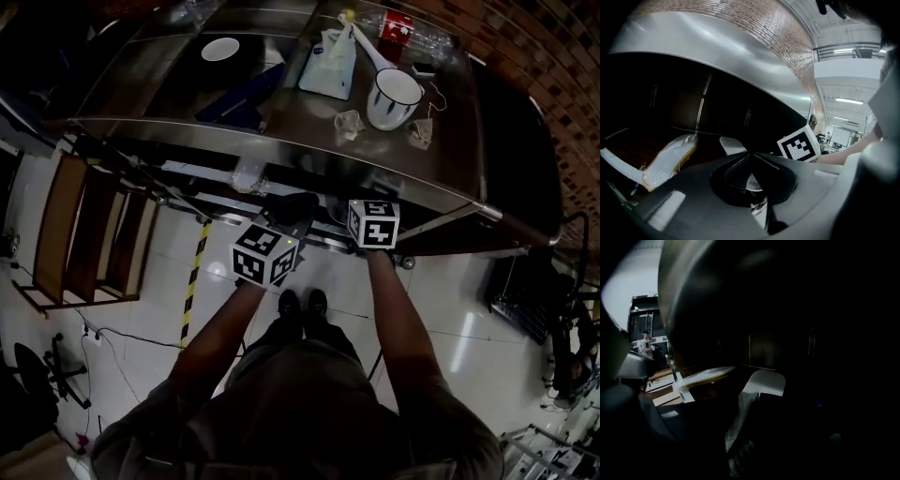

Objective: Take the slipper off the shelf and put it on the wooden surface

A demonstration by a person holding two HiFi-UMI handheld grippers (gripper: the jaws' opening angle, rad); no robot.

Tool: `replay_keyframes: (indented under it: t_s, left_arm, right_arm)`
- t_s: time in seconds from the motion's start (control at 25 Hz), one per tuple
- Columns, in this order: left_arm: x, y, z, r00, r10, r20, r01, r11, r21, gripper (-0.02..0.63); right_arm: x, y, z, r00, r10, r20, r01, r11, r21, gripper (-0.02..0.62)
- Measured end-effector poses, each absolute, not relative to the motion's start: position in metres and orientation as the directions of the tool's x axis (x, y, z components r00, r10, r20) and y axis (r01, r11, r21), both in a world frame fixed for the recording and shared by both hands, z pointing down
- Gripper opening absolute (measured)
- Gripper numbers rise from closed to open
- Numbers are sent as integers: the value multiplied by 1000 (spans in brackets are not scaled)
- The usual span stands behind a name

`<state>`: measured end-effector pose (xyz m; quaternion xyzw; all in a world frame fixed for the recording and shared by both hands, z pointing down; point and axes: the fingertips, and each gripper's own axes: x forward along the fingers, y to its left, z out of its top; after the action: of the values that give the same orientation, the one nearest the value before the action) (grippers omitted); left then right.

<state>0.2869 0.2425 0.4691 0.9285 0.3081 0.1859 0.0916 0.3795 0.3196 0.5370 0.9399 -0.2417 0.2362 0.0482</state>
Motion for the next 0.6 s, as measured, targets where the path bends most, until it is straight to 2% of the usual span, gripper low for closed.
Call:
replay_keyframes:
  t_s: [0.08,0.24,0.4,0.6]
  left_arm:
    - [285,240,471,746,598,293,526,-799,290,-8]
    - [285,233,471,756,584,296,510,-809,292,-8]
    - [286,224,471,772,562,298,487,-824,290,-8]
    - [284,222,468,777,559,291,482,-824,297,-8]
  right_arm:
    - [385,318,547,767,-415,489,-463,-886,-26,137]
    - [394,316,563,751,-389,534,-453,-891,-13,135]
    - [392,314,565,734,-394,553,-487,-873,23,32]
    - [369,312,543,724,-468,507,-532,-847,-23,9]
